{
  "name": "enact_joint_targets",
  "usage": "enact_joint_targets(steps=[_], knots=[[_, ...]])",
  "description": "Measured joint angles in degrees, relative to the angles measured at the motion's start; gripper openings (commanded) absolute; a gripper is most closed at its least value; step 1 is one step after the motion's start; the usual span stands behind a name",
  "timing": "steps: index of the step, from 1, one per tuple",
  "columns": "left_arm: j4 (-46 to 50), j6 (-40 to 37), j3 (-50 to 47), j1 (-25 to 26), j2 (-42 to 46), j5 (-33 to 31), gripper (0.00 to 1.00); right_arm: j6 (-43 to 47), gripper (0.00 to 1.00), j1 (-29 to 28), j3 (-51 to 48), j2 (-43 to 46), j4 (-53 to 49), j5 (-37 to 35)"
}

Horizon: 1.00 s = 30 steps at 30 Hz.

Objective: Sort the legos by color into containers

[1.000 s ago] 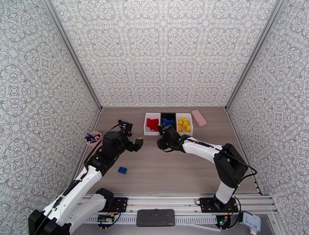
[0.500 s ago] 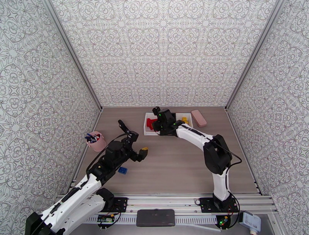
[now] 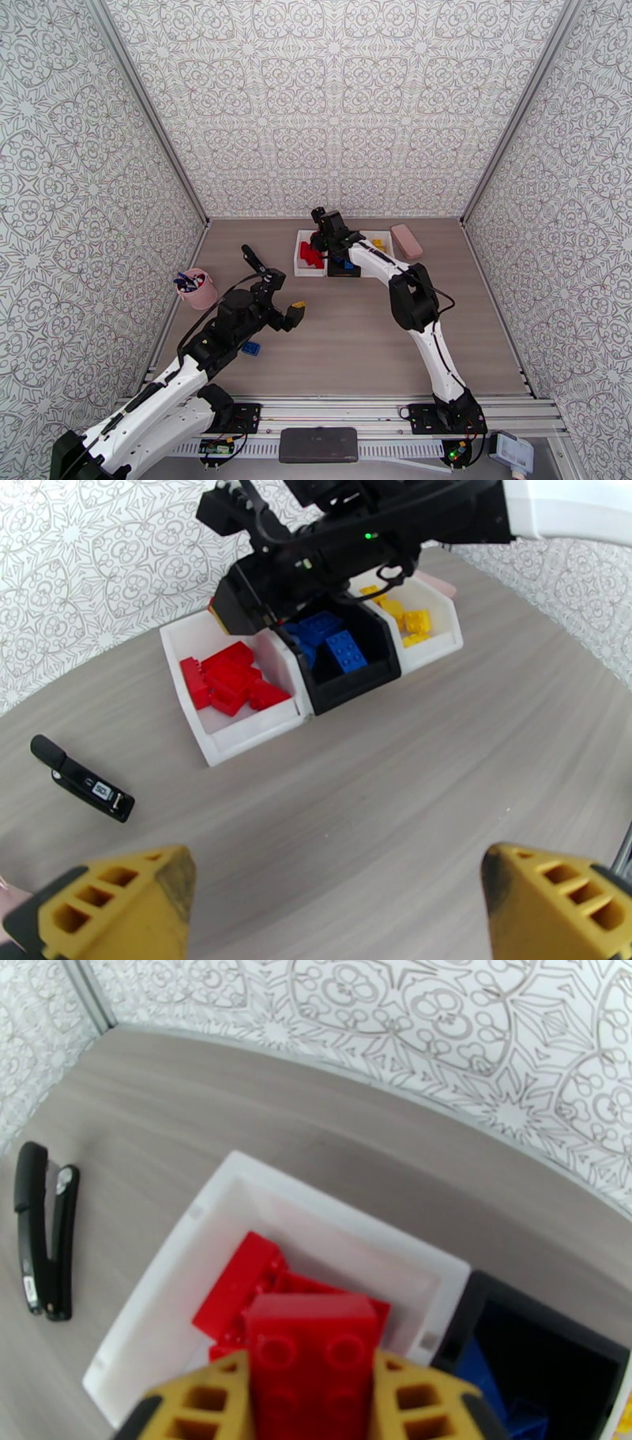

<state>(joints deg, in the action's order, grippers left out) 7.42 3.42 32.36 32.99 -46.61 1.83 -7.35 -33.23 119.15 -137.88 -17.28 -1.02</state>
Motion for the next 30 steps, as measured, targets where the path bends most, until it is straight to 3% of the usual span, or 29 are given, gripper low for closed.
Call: enact_joint_targets(steps=[8,14,18,23,30], knots=[[1.62,5.44,0.26,0.09,-0.94,-6.64,1.00,1.55,0.58,0.04,0.52,-0.50,-0.61,-0.50],[9.31,15.45,4.24,0.13,-3.23,-17.31,1.00,2.71,0.76,0.04,-3.63,2.80,0.44,-0.17],[15.72,24.63,6.78,0.13,-3.87,-22.10,1.00,3.48,0.83,0.04,-11.43,9.09,4.09,0.63],[27.89,42.18,8.41,0.11,-4.15,-27.10,1.00,5.22,0.90,0.04,-22.95,18.97,10.08,3.63],[40.54,63.23,8.52,-1.09,-6.01,-29.11,0.98,8.33,0.93,0.02,-35.01,29.27,16.04,9.16]])
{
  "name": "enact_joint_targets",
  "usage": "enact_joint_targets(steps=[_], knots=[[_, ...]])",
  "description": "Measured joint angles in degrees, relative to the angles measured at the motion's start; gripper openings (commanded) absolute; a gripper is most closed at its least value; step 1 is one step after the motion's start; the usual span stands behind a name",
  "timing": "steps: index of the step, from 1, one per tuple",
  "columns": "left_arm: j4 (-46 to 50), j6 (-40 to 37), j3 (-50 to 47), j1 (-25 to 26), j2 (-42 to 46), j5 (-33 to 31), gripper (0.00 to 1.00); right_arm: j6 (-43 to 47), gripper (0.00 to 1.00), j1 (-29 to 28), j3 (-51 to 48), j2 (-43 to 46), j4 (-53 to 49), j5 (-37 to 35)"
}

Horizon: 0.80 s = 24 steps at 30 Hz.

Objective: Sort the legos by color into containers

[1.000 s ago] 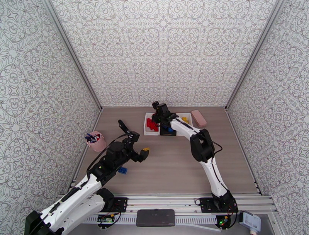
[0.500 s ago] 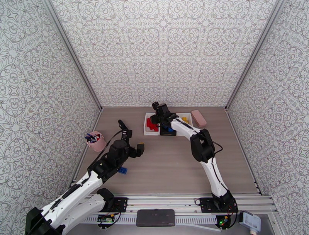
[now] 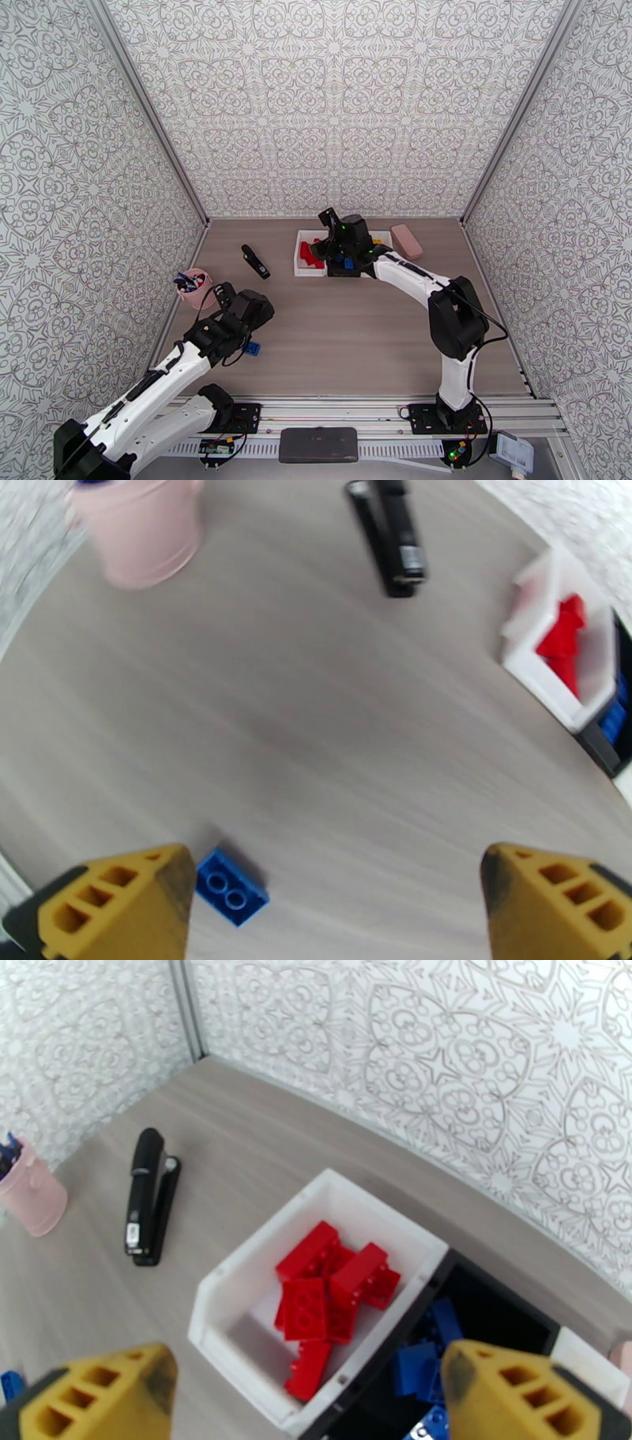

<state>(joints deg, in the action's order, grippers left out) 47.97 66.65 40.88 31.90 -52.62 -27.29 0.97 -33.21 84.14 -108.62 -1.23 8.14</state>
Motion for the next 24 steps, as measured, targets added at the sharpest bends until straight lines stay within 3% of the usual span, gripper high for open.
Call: enact_joint_targets(steps=[8,19,24], knots=[[3.30,12.66,-2.23,-6.99,-5.18,6.84,0.97,0.98,0.93,0.00,-5.79,1.66,1.42,1.81],[1.29,16.98,-6.16,-9.46,-11.17,14.75,0.90,0.79,0.94,0.02,-6.51,1.97,1.92,2.67],[-0.31,17.99,-7.67,-10.12,-13.49,17.31,0.82,0.76,0.94,0.00,-6.82,2.36,1.92,2.67]])
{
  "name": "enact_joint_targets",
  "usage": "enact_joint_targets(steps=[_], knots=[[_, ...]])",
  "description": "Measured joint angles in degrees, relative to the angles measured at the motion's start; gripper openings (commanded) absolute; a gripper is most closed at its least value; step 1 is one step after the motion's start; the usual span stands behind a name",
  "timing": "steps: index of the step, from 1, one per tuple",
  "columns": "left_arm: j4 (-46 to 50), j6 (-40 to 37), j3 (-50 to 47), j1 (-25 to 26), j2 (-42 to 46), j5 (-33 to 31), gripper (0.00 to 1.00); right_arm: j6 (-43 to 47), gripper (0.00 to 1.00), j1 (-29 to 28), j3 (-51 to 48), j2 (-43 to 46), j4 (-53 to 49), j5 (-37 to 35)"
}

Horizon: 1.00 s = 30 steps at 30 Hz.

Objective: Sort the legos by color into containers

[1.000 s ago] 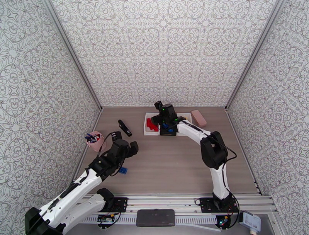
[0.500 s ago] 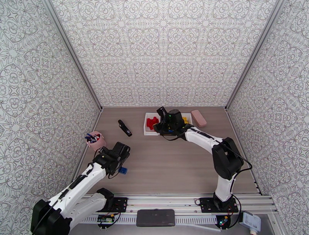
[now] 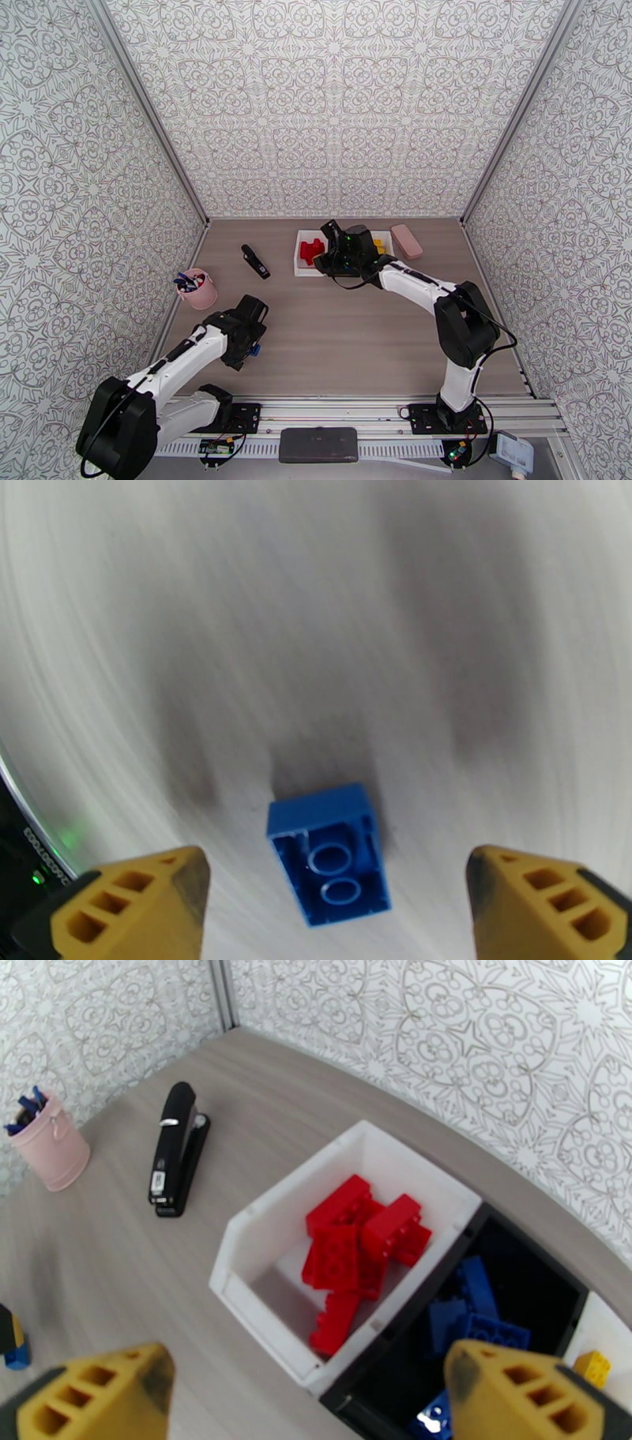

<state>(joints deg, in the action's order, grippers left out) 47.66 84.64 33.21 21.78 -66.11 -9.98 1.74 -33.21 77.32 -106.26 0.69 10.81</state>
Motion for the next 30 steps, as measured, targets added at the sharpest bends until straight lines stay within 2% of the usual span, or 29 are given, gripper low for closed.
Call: enact_joint_targets(steps=[5,12,17,30], knots=[[-2.29,0.37,-0.42,-0.35,-1.07,1.90,0.68,-0.31,0.94,0.00,-0.02,0.04,0.00,0.00],[-2.97,0.50,-0.87,-1.29,-1.57,2.75,0.58,-0.42,0.94,0.00,-0.04,0.04,0.00,0.00],[-3.98,0.22,-2.10,-2.54,-1.62,2.97,0.41,-0.42,0.94,0.00,-0.02,0.04,-0.11,0.00],[-4.44,-3.08,-2.58,-3.63,1.40,2.82,0.19,-0.85,0.93,0.00,-2.60,5.92,-0.31,0.94]])
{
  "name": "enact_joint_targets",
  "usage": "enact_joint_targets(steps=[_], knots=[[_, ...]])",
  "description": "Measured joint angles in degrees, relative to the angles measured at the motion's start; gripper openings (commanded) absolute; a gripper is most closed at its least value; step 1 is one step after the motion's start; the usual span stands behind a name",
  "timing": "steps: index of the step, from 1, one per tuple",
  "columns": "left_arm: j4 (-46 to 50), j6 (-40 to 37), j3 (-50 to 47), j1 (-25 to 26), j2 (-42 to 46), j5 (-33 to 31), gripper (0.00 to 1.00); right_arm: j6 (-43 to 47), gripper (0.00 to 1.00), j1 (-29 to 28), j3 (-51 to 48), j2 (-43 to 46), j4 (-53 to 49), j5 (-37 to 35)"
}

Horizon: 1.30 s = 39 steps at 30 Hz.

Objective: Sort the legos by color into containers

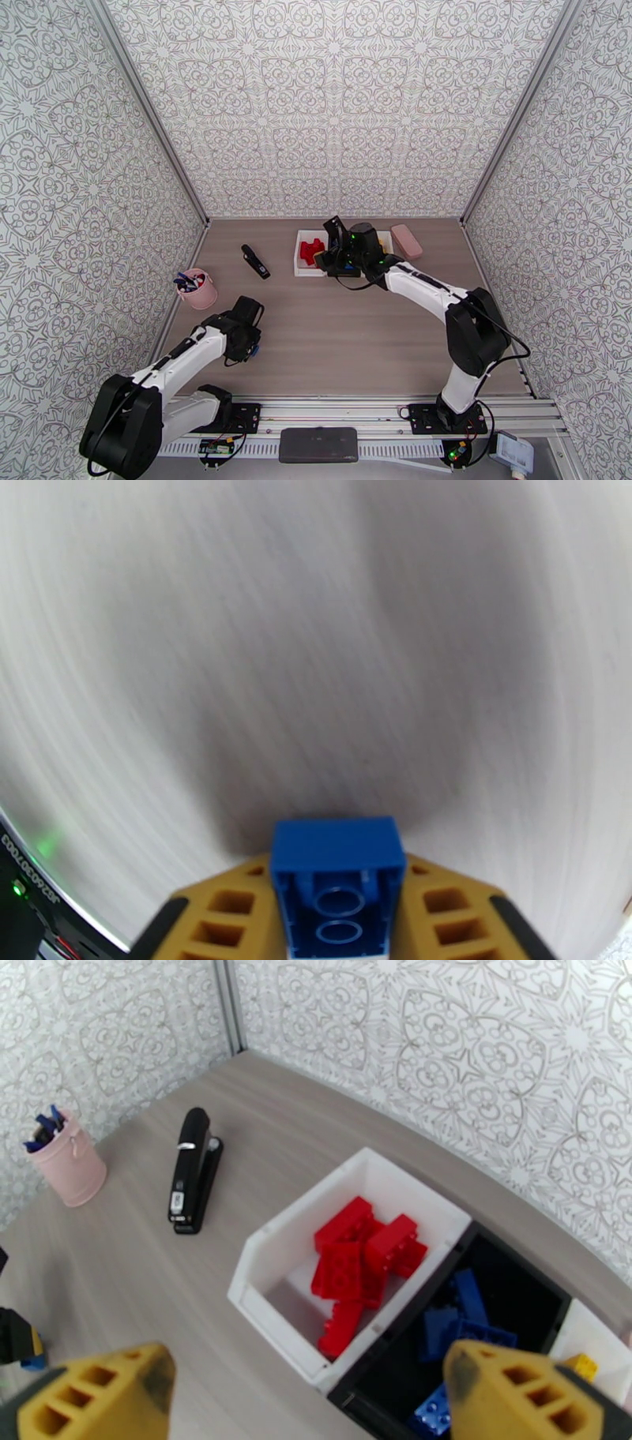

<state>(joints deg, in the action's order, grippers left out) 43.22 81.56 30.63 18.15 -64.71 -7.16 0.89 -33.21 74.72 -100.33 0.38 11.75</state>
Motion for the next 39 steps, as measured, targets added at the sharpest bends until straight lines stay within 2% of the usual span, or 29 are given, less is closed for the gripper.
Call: enact_joint_targets(steps=[7,15,21,27,32,39], knots=[[-3.89,-10.21,1.55,0.48,3.45,-1.09,0.20,0.63,0.94,0.00,-5.66,5.84,-0.59,0.74],[-17.77,-25.92,7.48,1.27,1.57,-0.11,0.17,0.92,0.94,0.00,-10.97,12.57,-0.83,-0.57],[-27.63,-35.91,14.99,2.23,-7.19,4.57,0.13,2.21,0.94,0.02,-14.73,18.69,-1.62,-2.58],[-36.57,-45.48,25.03,5.25,-17.90,9.11,0.12,3.67,0.95,0.02,-16.94,23.82,-3.08,-3.82],[-44.04,-49.99,33.81,6.67,-28.37,11.50,0.10,4.13,0.98,0.02,-18.93,26.47,-3.61,-5.29],[-49.88,-52.50,45.18,8.37,-41.62,13.60,0.10,4.13,0.98,0.09,-20.15,26.86,-4.11,-6.93]])
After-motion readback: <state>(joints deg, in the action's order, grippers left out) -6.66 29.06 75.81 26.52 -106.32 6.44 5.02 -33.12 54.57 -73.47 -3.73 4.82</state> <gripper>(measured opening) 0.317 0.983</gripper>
